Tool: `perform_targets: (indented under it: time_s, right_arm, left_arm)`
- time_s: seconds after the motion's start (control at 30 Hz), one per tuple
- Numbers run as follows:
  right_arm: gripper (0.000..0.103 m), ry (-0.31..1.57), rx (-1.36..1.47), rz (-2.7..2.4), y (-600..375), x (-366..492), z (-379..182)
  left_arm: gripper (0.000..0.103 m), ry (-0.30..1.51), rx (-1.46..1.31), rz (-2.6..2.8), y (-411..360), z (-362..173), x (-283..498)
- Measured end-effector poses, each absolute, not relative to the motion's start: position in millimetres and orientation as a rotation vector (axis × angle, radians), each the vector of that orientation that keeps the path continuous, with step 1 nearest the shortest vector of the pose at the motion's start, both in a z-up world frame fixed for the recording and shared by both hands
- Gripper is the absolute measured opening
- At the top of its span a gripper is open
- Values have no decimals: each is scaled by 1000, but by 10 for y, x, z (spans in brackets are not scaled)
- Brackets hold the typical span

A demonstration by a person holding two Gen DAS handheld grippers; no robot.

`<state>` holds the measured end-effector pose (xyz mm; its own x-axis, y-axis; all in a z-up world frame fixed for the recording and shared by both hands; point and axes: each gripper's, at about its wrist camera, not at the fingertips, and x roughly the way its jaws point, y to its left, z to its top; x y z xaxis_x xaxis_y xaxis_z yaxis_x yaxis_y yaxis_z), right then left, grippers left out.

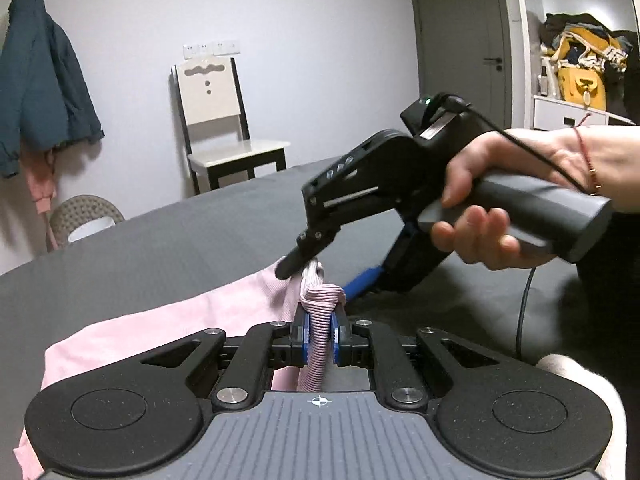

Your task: Fold clothes

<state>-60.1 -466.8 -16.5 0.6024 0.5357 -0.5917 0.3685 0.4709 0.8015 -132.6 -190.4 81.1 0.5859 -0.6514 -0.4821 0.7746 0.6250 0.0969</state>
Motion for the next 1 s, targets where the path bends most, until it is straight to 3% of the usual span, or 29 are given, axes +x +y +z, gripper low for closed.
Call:
perform_targets:
  time_s: [0.1,0.53,1.0]
  right_arm:
    - [14,954,1097,126,-4630,-575,-115]
    - [12,903,913,166,-4123,-221,589]
    - [13,1043,758,49,-2921,421,671]
  left_arm:
    - [10,438,299,-853,-1948,801,-1308]
    - [10,422,133,-744,-1577,962,-1152]
    - [10,593,-68,-522,-607,836,-666]
